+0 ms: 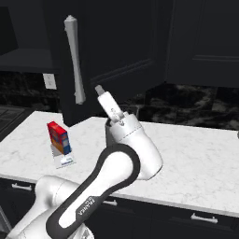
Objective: Pick the boxed food and place it on the digital scale for weighing, and close the cabinet.
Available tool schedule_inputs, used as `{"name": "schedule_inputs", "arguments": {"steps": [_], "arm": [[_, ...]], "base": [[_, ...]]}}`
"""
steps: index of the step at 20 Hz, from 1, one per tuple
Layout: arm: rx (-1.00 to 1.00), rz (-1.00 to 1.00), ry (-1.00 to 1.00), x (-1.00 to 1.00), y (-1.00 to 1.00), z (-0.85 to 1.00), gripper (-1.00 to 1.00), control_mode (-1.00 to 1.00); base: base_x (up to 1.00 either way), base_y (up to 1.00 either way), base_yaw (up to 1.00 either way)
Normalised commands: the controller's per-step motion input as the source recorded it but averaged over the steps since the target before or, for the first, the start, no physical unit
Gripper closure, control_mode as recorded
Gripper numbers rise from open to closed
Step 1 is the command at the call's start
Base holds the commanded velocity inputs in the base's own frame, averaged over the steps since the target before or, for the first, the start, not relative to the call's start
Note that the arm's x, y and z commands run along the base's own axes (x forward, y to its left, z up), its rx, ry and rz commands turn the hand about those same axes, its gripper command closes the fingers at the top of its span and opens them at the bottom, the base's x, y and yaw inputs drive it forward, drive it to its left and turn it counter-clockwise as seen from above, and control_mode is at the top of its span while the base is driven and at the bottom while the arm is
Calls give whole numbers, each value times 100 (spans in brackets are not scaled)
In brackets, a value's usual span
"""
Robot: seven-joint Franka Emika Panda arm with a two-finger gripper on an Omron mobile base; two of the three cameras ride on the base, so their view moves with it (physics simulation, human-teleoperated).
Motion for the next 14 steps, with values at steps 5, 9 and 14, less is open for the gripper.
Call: {"name": "schedule_inputs", "arguments": {"steps": [5, 9, 14], "arm": [[-4, 1, 12, 100, 100, -1, -100, -100], [0, 0, 18, 100, 96, -11, -100, -100], [0, -2, 19, 100, 61, -16, -100, -100]], "base": [[0, 0, 0], [0, 0, 0], [0, 0, 0]]}}
